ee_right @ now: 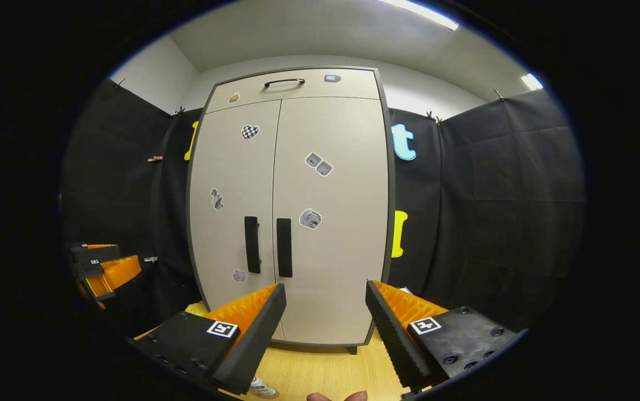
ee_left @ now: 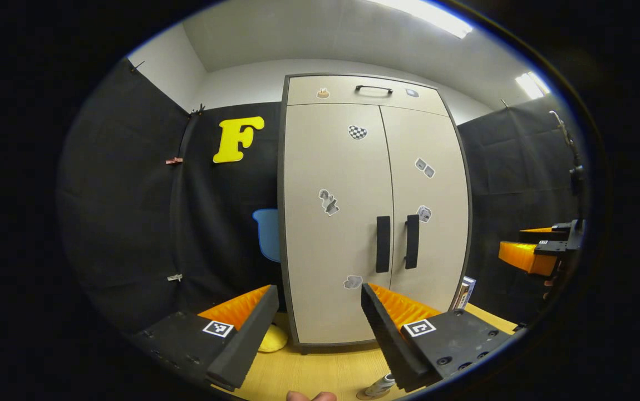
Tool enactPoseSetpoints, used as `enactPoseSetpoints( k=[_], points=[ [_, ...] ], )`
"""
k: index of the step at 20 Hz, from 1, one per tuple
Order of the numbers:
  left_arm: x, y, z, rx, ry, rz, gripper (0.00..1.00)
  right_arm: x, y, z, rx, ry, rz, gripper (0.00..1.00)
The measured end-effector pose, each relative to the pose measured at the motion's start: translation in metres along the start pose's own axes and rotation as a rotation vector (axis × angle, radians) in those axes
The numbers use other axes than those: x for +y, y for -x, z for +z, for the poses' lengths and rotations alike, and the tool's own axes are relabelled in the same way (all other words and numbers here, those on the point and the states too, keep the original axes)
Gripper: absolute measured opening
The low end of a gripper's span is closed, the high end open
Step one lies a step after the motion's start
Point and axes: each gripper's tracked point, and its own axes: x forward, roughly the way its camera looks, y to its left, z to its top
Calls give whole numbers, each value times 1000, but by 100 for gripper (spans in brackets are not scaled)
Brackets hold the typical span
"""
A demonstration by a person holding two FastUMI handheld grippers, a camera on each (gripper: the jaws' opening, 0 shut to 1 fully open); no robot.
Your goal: Grasp the bottle in the cabinet with the left hand and place it on the coaster, then close the right door with the right hand and the left door with the left hand.
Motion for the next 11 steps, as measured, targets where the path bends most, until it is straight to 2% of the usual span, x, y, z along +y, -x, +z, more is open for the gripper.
enactPoseSetpoints(
  k=[11],
  points=[
    [26,-7,-9,-5,25,8,95,20,5,-3,2,34,-13,96]
  ],
)
